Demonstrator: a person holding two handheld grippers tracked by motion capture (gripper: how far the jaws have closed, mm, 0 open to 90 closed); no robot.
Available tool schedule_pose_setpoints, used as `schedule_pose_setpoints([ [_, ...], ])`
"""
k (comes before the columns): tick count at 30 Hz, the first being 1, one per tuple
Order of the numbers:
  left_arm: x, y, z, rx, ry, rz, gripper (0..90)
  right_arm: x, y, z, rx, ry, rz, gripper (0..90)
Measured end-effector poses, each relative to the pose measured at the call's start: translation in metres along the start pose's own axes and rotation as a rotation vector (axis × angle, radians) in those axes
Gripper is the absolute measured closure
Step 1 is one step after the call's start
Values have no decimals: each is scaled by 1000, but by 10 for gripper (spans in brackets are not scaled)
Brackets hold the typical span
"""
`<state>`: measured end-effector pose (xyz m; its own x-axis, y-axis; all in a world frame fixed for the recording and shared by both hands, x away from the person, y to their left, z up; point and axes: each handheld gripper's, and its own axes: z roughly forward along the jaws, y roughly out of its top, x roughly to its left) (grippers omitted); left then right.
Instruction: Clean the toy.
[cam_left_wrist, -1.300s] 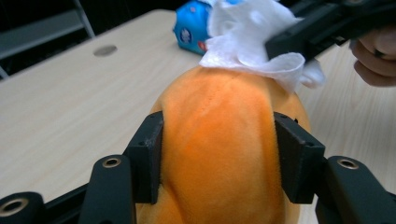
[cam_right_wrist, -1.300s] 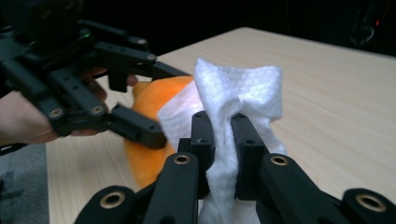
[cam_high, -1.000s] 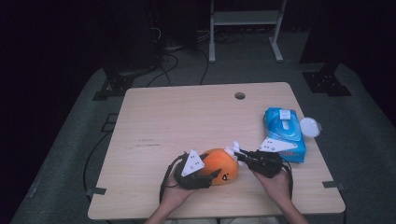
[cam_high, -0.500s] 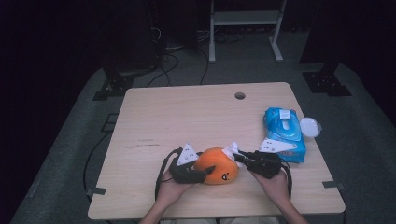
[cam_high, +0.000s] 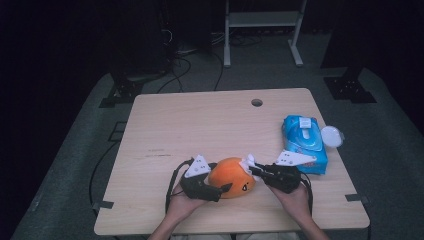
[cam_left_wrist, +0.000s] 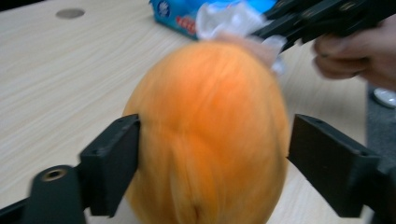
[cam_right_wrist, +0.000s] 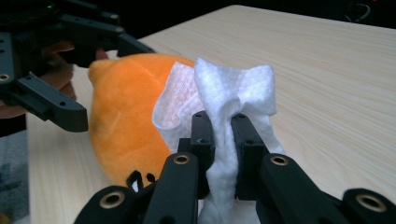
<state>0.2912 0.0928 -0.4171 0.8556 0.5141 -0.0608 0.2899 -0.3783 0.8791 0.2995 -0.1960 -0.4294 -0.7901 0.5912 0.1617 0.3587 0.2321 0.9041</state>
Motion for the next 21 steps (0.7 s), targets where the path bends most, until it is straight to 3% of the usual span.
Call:
schedule_pose_setpoints([
  [5,8,2,4,5,16,-23,121,15,6,5,-22,48,-70,805],
  [7,4,-1,3,15,46,21,244,18,8,6,-14,36,-86,805],
  [10,0,-3,1,17,73,39,336,8,3,4,-9,26,-24,805],
  [13,2,-6,-2,11,76,11,354,-5,-4,2,27,-25,24,806],
  [14,3,-7,-3,9,76,6,357,-8,-8,2,27,-16,45,805],
  [21,5,-9,-2,3,86,-11,367,13,5,1,-27,52,-12,805],
])
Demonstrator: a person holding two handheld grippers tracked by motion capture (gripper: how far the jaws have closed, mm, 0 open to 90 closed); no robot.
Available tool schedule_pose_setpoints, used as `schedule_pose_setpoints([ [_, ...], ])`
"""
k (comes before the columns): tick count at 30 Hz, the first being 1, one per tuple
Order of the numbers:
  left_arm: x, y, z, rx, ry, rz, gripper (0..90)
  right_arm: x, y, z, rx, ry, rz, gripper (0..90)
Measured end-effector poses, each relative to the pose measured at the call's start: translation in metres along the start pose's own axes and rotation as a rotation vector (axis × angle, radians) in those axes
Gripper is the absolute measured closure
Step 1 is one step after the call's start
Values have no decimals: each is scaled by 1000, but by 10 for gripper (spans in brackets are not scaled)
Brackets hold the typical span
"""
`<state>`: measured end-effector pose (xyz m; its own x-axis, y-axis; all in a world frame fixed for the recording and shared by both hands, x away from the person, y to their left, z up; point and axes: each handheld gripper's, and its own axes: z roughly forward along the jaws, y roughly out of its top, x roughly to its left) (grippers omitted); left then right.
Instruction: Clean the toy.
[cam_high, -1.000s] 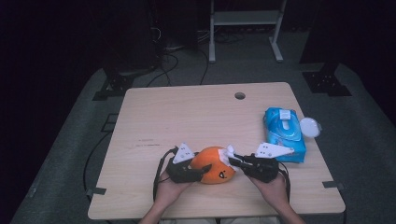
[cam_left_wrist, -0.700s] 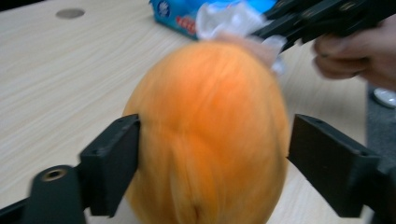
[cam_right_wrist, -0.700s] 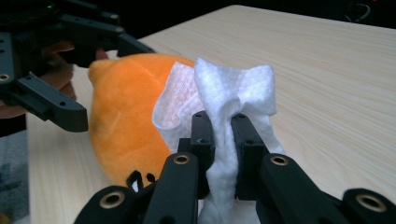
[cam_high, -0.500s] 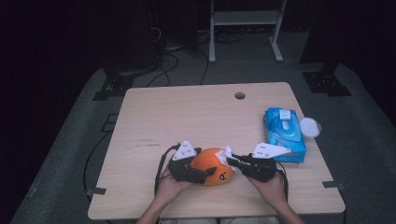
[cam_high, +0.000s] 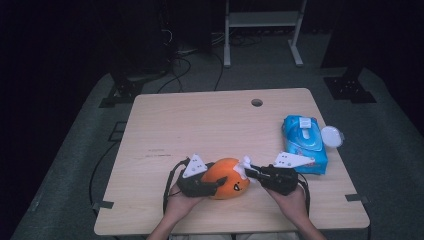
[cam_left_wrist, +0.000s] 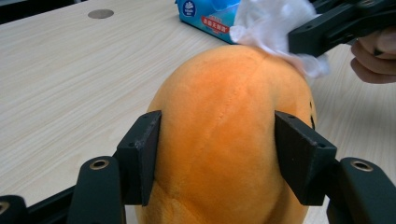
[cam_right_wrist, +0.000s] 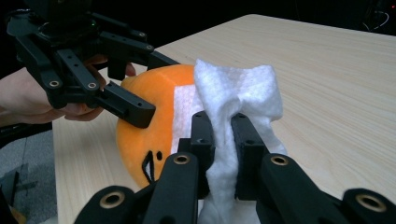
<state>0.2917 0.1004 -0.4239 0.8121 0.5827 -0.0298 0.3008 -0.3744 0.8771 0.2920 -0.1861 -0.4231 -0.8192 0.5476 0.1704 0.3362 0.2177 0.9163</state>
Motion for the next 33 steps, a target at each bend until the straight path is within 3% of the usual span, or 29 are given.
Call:
schedule_pose_setpoints([
  [5,-4,1,1,-6,-5,12,356,-15,-9,0,26,-28,60,805],
  [7,-8,2,2,-8,-3,29,351,-17,-10,0,19,-19,84,805],
  [11,-18,4,3,-9,-14,61,346,-3,1,0,-16,14,45,805],
  [12,-22,5,4,-4,-15,85,343,0,4,1,-22,24,28,805],
  [15,-24,6,3,-1,-40,105,288,4,4,4,2,24,-4,805],
  [16,-21,8,2,-1,-53,100,263,1,1,4,5,28,6,805],
  [19,-9,12,4,32,-69,9,100,-5,-3,1,17,12,10,805],
  [21,-3,9,10,79,-94,-32,82,-8,-4,0,18,6,21,805],
  [22,-3,6,14,98,-93,-27,108,-9,-4,0,17,7,22,805],
  [25,-9,7,12,63,-32,56,330,-9,-1,1,14,-1,33,805],
  [27,-13,9,11,12,17,96,392,-9,2,-1,-1,-6,35,804],
  [29,-20,12,14,-7,71,163,413,-8,8,-4,-36,14,38,804],
  [30,-22,13,16,-1,72,189,411,-6,10,-4,-44,22,37,804],
  [33,-28,10,21,14,42,217,371,2,13,-2,-19,7,-15,805],
])
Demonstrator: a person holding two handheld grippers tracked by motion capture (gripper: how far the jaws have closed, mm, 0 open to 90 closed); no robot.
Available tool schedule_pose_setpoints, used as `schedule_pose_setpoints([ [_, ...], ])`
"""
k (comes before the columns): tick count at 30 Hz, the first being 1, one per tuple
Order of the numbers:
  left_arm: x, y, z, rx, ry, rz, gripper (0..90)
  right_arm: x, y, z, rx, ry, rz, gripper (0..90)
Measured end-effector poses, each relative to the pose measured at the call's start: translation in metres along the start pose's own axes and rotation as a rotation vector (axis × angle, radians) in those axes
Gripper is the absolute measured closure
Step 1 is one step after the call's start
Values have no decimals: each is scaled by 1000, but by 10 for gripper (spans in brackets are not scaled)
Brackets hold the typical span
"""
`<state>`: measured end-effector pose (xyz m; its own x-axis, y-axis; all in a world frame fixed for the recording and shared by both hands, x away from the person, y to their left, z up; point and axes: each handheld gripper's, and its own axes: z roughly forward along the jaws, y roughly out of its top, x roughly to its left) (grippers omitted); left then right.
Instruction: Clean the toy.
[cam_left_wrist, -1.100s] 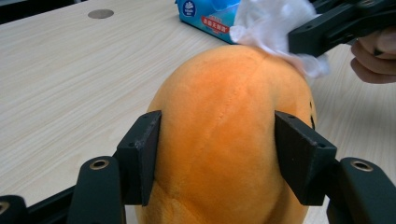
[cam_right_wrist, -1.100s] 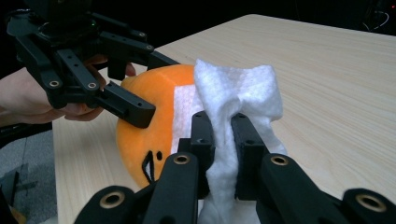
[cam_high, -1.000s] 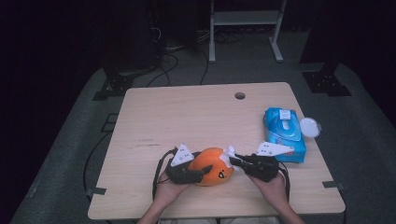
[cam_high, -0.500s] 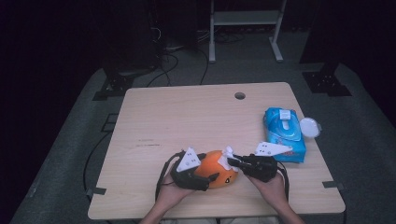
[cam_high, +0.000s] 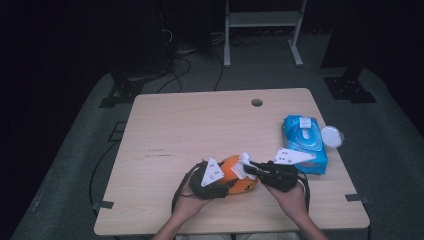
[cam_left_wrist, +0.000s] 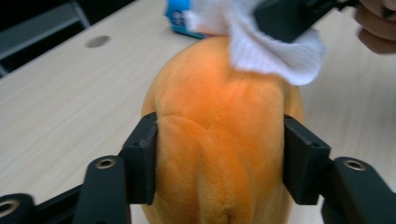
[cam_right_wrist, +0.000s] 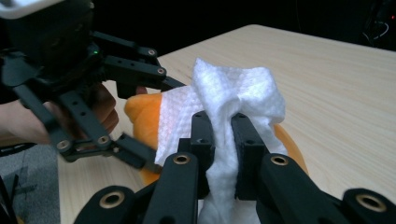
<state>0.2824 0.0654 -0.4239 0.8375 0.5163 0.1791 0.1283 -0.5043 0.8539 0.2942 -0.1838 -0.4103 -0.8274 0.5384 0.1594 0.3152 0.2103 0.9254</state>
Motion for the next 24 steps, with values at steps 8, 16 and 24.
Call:
schedule_pose_setpoints([
  [8,7,-3,-5,-12,-70,-56,307,-21,-16,-4,16,-30,83,805],
  [16,0,-1,-6,2,-73,31,325,13,2,4,15,10,-63,805],
  [24,13,-3,-6,-8,-112,-115,283,6,-1,-2,22,-24,-28,805],
])
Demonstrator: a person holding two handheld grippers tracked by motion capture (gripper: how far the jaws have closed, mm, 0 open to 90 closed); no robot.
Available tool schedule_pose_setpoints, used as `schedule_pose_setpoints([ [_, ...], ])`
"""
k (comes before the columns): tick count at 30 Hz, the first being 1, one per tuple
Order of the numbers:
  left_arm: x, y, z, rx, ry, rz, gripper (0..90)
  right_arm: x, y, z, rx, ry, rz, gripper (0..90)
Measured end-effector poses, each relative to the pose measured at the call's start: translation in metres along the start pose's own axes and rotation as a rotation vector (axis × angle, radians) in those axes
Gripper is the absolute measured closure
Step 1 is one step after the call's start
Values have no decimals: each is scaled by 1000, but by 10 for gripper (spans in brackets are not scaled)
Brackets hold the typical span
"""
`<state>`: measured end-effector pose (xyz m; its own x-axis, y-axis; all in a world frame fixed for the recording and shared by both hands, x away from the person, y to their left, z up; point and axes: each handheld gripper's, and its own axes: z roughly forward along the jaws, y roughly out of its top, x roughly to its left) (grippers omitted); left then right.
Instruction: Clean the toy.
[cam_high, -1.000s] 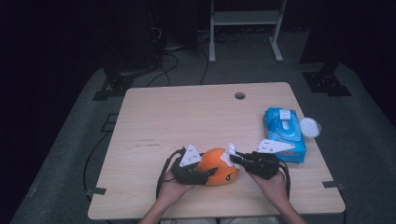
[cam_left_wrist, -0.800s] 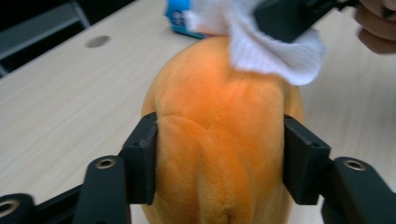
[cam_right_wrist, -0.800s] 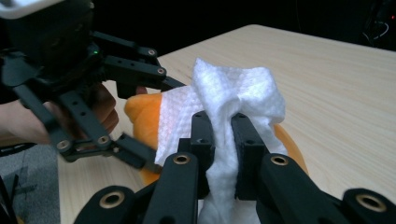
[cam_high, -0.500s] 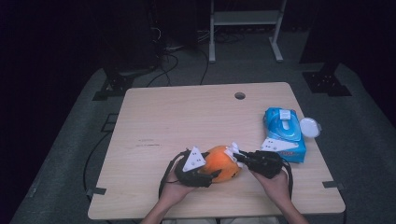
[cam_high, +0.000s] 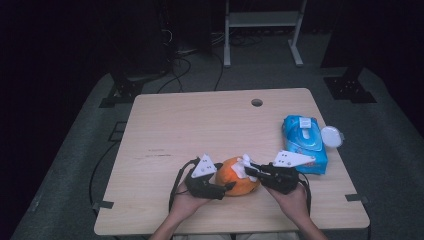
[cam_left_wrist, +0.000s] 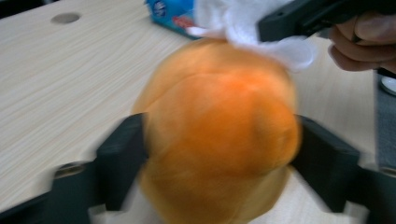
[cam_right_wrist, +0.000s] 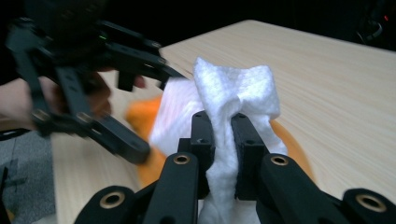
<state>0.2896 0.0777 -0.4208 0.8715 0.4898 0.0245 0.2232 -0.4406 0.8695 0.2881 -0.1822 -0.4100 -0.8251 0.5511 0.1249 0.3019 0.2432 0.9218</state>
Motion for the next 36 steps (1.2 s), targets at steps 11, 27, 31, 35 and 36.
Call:
schedule_pose_setpoints([
  [11,-10,-1,0,5,-15,115,406,4,6,1,15,-36,-52,805],
  [27,-7,0,-4,21,-50,69,289,-12,-5,-3,13,-37,39,805],
  [31,-4,5,-4,-4,-46,29,199,7,0,9,8,40,-10,804],
  [35,1,-3,-6,1,-43,-3,316,5,0,9,15,29,-17,805],
  [36,2,-4,-6,7,-37,-1,330,0,-2,7,15,13,2,805],
])
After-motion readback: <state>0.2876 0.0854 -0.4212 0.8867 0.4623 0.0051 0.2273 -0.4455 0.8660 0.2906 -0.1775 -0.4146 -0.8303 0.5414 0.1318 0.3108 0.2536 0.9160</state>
